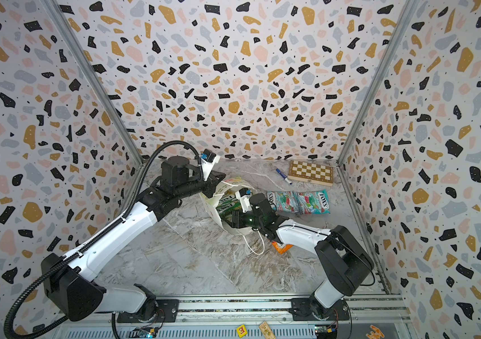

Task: Take the snacks out of the paper bag
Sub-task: Place the snack at the middle-right of the table, then pick up the snack from the paper bag.

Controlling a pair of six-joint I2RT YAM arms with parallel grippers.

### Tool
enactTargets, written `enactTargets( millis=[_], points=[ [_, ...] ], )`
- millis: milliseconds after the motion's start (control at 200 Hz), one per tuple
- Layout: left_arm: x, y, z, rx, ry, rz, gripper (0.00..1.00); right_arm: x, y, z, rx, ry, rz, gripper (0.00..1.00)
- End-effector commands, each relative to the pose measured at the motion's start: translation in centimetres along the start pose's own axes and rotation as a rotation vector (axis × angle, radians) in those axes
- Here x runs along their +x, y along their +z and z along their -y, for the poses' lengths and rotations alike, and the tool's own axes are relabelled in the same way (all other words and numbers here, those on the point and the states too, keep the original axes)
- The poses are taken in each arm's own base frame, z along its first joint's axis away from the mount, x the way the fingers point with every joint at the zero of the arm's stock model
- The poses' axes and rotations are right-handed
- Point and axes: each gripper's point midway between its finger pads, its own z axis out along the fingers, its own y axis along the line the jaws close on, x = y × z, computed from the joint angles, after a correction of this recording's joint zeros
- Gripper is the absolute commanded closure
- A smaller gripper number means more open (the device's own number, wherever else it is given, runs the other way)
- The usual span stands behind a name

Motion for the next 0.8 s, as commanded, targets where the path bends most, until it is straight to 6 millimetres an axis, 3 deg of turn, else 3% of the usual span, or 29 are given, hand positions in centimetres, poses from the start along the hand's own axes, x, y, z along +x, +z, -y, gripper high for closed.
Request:
enactTargets(
  millis=[0, 335, 606, 796],
  points=[
    [-2.9, -1.5, 0.7, 0.012, 0.025, 0.095, 1.00, -2.7, 0.2, -0.7, 0.003, 0.066, 0.091, 0.44],
    [-2.9, -1.4, 1.0, 0.025, 0.024, 0.094, 1.00, -5.3, 0.7, 0.2, -0.004, 0.289, 0.215, 0.44],
    [-2.9, -1.6, 0.7, 0.005, 0.029, 0.091, 1.00, -6.1, 0.8, -1.1, -0.089, 0.295, 0.210, 0.46],
    [-2.8, -1.4, 1.1, 0.022, 0.030, 0.089, 1.00, -6.7, 0.8, -0.4, -0.081, 0.335, 0.242, 0.47]
  ],
)
